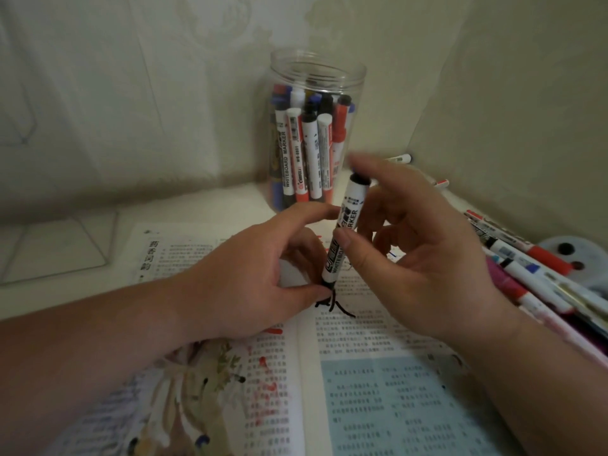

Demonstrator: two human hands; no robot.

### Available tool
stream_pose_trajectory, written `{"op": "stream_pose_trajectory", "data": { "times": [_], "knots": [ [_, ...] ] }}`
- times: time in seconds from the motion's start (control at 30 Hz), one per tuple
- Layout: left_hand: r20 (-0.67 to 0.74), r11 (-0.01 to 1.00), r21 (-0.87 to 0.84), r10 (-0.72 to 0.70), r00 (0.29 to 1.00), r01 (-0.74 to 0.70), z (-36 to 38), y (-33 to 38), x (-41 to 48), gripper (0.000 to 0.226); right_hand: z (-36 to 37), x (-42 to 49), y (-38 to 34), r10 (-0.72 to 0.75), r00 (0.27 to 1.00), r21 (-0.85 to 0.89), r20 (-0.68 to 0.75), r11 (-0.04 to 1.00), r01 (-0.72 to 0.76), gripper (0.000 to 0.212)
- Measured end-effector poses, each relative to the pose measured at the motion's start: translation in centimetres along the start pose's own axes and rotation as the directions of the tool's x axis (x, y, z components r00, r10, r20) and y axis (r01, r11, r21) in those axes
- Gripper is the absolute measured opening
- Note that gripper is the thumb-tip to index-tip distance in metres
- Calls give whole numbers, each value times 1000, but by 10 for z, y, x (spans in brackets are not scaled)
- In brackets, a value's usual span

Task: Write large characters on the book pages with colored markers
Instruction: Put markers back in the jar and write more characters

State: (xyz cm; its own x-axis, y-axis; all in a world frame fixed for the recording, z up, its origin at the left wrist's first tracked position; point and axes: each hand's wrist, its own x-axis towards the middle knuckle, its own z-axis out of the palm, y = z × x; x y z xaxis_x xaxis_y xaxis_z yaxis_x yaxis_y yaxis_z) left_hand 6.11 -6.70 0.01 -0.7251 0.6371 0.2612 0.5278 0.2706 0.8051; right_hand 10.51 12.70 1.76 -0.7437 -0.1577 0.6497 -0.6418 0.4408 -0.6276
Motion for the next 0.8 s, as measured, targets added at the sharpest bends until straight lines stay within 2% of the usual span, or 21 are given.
{"op": "stream_pose_trajectory", "data": {
  "times": [0.1, 0.23, 0.4, 0.6, 0.7, 0.8],
  "knots": [
    [0, 999, 35, -1, 1000, 1, 0, 1, 0, 78, 0, 0, 1, -17, 1000, -13, -17, 1000, 16, 57],
    [-7, 996, 89, 24, 1000, -23, 0, -2, 0, 75, 10, -8, 0, 15, 995, 89, -97, 996, -6, 48],
    [11, 997, 67, 44, 999, -44, 1, -5, 0, 62, 21, -11, -1, 23, 997, 113, -74, 993, -14, 57],
    [-47, 998, 61, 9, 999, -6, 2, -7, 0, 58, 13, -7, 0, 163, 986, 121, -45, 980, -156, 53],
    [-65, 998, 67, 18, 998, -13, 2, -7, 1, 62, 11, -6, -5, 204, 979, 75, -13, 976, -202, 61],
    [-65, 998, 65, 0, 998, 5, 2, -8, 0, 61, 9, -5, -8, 219, 976, 5, 17, 976, -219, 82]
  ]
}}
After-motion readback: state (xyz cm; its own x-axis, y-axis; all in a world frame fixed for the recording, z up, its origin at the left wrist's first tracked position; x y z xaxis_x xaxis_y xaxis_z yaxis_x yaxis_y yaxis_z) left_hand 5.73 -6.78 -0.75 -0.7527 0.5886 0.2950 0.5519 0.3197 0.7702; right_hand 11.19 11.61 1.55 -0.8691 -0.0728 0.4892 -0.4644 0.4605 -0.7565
